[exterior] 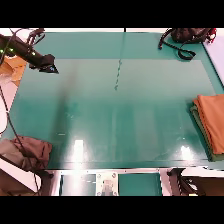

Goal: Fold the shirts.

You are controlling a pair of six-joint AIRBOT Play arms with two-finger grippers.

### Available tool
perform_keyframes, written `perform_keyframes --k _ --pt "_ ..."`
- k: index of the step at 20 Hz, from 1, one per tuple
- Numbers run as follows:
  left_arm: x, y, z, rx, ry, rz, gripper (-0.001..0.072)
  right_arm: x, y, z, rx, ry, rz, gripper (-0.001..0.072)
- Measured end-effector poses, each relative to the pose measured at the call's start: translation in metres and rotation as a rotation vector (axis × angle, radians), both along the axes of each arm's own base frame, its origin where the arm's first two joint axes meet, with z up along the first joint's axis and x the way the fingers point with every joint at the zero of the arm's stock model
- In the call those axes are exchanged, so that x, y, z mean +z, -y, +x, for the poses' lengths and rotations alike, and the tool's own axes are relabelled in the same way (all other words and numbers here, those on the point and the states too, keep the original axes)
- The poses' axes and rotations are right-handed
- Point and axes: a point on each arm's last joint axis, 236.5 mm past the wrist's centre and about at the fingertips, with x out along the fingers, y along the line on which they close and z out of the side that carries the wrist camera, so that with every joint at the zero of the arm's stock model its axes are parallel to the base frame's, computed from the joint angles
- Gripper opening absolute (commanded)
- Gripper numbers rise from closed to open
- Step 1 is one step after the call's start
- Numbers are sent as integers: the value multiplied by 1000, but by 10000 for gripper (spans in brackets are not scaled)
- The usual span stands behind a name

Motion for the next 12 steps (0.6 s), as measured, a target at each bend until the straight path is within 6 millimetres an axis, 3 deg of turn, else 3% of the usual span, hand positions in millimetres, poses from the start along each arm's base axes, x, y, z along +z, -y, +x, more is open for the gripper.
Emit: perform_keyframes --k 1,2,3,4,5,8,12 --pt "1 2 0 -2 1 -10 23 -7 -2 -4 0 -20 16 585" --pt "3 5 0 -5 3 -22 22 -11 -4 -4 1 -27 26 535" --pt "5 7 0 -7 6 -32 22 -12 -4 0 8 -24 29 366" --pt "7 9 0 -9 11 -42 22 -12 -4 11 21 7 28 105" --pt "11 11 1 -6 17 -49 21 -10 -6 29 42 55 25 17" --pt "28 13 2 23 51 -63 21 3 -16 92 172 225 -2 14" --pt "50 13 -9 59 61 -65 21 16 -68 170 397 402 -2 14"
